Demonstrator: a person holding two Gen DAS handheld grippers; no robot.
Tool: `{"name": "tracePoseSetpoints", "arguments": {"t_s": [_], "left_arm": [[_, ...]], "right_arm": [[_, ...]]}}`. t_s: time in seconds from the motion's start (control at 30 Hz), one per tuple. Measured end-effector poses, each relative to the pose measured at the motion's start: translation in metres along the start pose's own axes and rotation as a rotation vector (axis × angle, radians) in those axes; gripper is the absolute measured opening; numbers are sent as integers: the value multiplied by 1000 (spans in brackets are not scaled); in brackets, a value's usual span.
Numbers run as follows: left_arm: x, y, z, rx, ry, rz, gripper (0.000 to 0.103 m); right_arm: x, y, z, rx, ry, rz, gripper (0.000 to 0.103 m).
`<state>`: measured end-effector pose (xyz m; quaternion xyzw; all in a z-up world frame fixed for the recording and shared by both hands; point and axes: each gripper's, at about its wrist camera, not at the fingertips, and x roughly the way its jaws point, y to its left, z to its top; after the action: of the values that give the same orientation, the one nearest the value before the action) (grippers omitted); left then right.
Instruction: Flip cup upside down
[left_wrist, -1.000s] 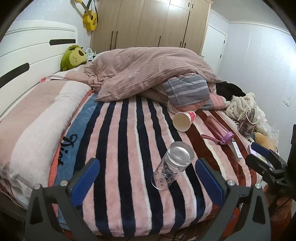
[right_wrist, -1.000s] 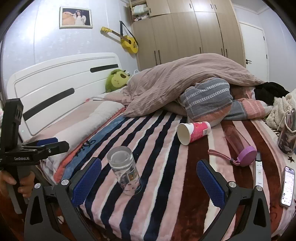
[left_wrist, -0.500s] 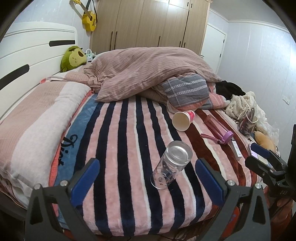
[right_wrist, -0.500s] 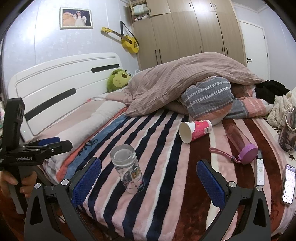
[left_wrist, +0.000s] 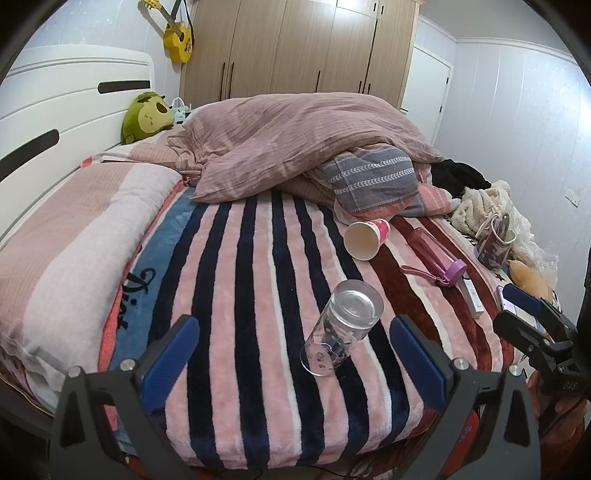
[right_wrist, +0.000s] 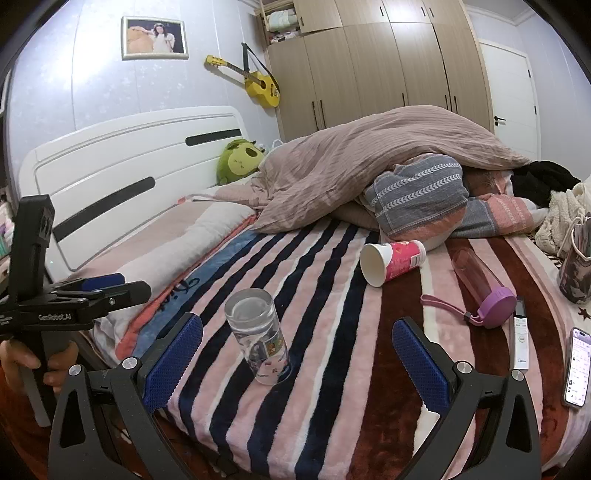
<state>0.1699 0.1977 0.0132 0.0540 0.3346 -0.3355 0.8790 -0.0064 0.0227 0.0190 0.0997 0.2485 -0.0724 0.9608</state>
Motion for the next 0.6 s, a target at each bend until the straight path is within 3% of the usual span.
{"name": "tracePoseSetpoints", "arguments": {"t_s": [0.6], "left_arm": [[-1, 0, -1, -2, 5, 2, 102]], "right_arm": [[0, 0, 0, 1, -1, 1, 103]]}}
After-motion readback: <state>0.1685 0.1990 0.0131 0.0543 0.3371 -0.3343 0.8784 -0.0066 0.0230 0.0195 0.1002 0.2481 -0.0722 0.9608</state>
